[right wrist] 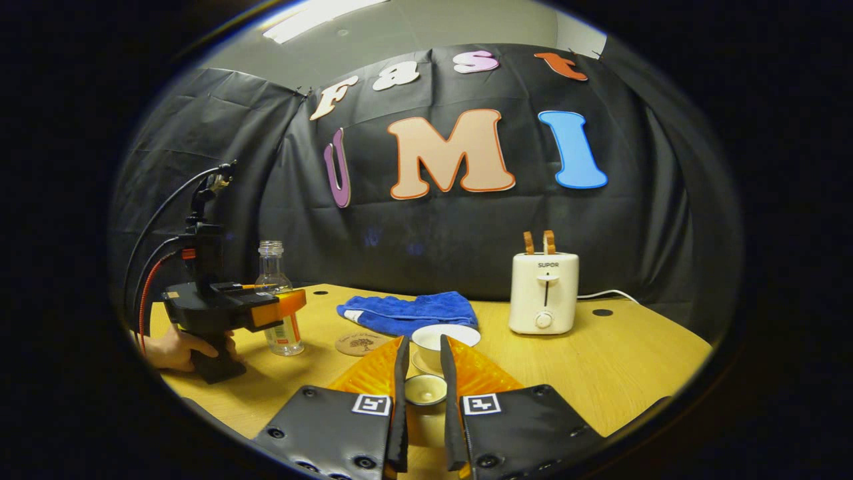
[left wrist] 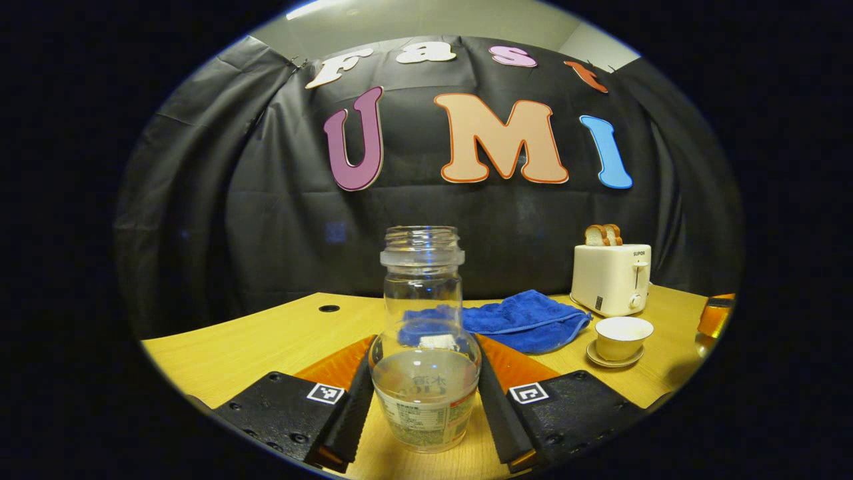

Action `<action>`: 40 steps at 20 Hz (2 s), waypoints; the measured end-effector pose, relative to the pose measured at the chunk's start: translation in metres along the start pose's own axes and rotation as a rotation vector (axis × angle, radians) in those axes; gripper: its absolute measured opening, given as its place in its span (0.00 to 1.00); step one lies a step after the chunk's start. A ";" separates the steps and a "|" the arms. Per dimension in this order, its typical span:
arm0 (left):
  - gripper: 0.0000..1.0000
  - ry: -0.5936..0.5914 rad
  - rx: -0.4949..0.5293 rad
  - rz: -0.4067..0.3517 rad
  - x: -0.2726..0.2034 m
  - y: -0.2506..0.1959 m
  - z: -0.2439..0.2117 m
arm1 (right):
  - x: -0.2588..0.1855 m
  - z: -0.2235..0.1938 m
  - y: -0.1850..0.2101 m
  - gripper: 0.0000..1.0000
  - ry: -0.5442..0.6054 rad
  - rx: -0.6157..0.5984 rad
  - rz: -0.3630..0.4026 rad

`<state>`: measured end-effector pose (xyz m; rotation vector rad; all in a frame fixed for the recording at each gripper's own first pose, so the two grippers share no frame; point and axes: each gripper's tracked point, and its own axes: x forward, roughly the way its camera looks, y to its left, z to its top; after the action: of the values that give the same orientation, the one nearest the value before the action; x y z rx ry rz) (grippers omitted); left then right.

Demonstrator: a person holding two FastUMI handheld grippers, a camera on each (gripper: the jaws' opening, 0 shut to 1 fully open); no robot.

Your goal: Open the teacup lid with one hand, grasp the water bottle and pour water into the teacup with the other hand; after pouring, place the water bottle on the coaster and then close the teacup lid.

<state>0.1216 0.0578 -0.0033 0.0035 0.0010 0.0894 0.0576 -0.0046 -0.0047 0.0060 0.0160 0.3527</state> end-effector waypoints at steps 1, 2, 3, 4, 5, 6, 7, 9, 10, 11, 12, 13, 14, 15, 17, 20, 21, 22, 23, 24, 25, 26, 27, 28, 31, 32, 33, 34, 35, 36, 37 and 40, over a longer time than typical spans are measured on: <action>0.74 0.002 0.000 -0.009 0.001 -0.002 0.001 | -0.003 0.000 -0.002 0.25 -0.002 0.000 -0.010; 0.75 0.005 0.002 -0.021 0.004 -0.004 0.000 | -0.006 0.001 -0.004 0.25 -0.002 -0.001 -0.020; 0.73 0.005 0.009 -0.038 0.006 -0.009 0.001 | -0.008 0.001 -0.006 0.25 -0.003 -0.002 -0.029; 0.72 0.011 0.031 -0.044 0.010 -0.012 0.000 | -0.011 0.002 -0.008 0.25 -0.004 -0.002 -0.035; 0.72 0.020 0.071 -0.036 0.014 -0.014 -0.001 | -0.013 0.001 -0.011 0.25 -0.003 -0.003 -0.047; 0.72 0.022 0.138 -0.026 0.018 -0.015 0.000 | -0.015 0.002 -0.015 0.25 -0.006 -0.002 -0.062; 0.72 0.023 0.223 -0.022 0.023 -0.018 0.001 | -0.017 0.001 -0.020 0.25 -0.002 -0.001 -0.075; 0.70 0.023 0.408 -0.036 0.034 -0.030 -0.003 | -0.021 0.002 -0.024 0.25 -0.002 -0.002 -0.092; 0.70 0.025 0.504 -0.053 0.038 -0.038 -0.007 | -0.022 0.002 -0.027 0.25 -0.006 -0.003 -0.101; 0.70 0.028 0.591 -0.075 0.043 -0.047 -0.011 | -0.024 0.002 -0.030 0.25 -0.005 -0.004 -0.114; 0.69 0.034 0.669 -0.102 0.047 -0.056 -0.014 | -0.027 0.004 -0.032 0.25 -0.007 -0.004 -0.123; 0.69 0.042 0.730 -0.126 0.050 -0.065 -0.017 | -0.030 0.002 -0.035 0.25 -0.007 -0.005 -0.132; 0.70 0.044 0.794 -0.156 0.051 -0.075 -0.020 | -0.032 0.004 -0.036 0.25 -0.008 -0.005 -0.134; 0.70 0.040 0.865 -0.179 0.053 -0.084 -0.020 | -0.035 0.004 -0.038 0.24 -0.007 -0.005 -0.136; 0.69 0.025 1.015 -0.205 0.056 -0.095 -0.019 | -0.039 0.004 -0.048 0.25 -0.008 -0.005 -0.156; 0.69 0.011 1.198 -0.237 0.059 -0.109 -0.020 | -0.043 0.005 -0.058 0.25 -0.009 -0.006 -0.182; 0.69 0.010 1.244 -0.244 0.063 -0.113 -0.020 | -0.044 0.005 -0.060 0.25 -0.009 -0.006 -0.185; 0.70 0.015 1.284 -0.250 0.065 -0.114 -0.020 | -0.044 0.005 -0.062 0.25 -0.009 -0.006 -0.188; 0.69 0.020 1.319 -0.261 0.068 -0.117 -0.021 | -0.045 0.005 -0.063 0.25 -0.009 -0.006 -0.189; 0.69 0.031 1.356 -0.270 0.065 -0.117 -0.024 | -0.044 0.005 -0.063 0.25 -0.009 -0.006 -0.190; 0.69 0.044 1.401 -0.277 0.063 -0.116 -0.027 | -0.044 0.005 -0.062 0.25 -0.009 -0.006 -0.190; 0.69 0.054 1.440 -0.286 0.063 -0.116 -0.030 | -0.044 0.005 -0.062 0.25 -0.009 -0.006 -0.190; 0.69 0.057 1.465 -0.292 0.064 -0.117 -0.032 | -0.045 0.005 -0.062 0.25 -0.009 -0.006 -0.190; 0.70 0.064 1.482 -0.297 0.065 -0.116 -0.035 | -0.045 0.006 -0.062 0.25 -0.009 -0.007 -0.190; 0.70 0.065 1.561 -0.301 0.063 -0.121 -0.038 | -0.045 0.005 -0.063 0.25 -0.009 -0.006 -0.189; 0.69 0.059 1.591 -0.302 0.061 -0.123 -0.042 | -0.045 0.005 -0.063 0.25 -0.009 -0.007 -0.189; 0.70 0.061 1.613 -0.308 0.059 -0.125 -0.046 | -0.045 0.005 -0.063 0.25 -0.009 -0.006 -0.189; 0.70 0.066 1.634 -0.316 0.054 -0.126 -0.048 | -0.045 0.005 -0.063 0.25 -0.009 -0.006 -0.189; 0.70 0.068 1.655 -0.320 0.052 -0.126 -0.048 | -0.045 0.005 -0.063 0.25 -0.009 -0.006 -0.189; 0.70 0.068 1.677 -0.322 0.052 -0.127 -0.049 | -0.045 0.005 -0.063 0.25 -0.009 -0.006 -0.189; 0.70 0.067 1.701 -0.321 0.050 -0.127 -0.051 | -0.045 0.005 -0.063 0.25 -0.008 -0.006 -0.189; 0.69 0.067 1.751 -0.321 0.047 -0.127 -0.055 | -0.045 0.005 -0.063 0.25 -0.008 -0.006 -0.189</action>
<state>0.1799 -0.0648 -0.0584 1.7453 0.1459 -0.2571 0.0377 -0.0793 0.0003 -0.0003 0.0070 0.1641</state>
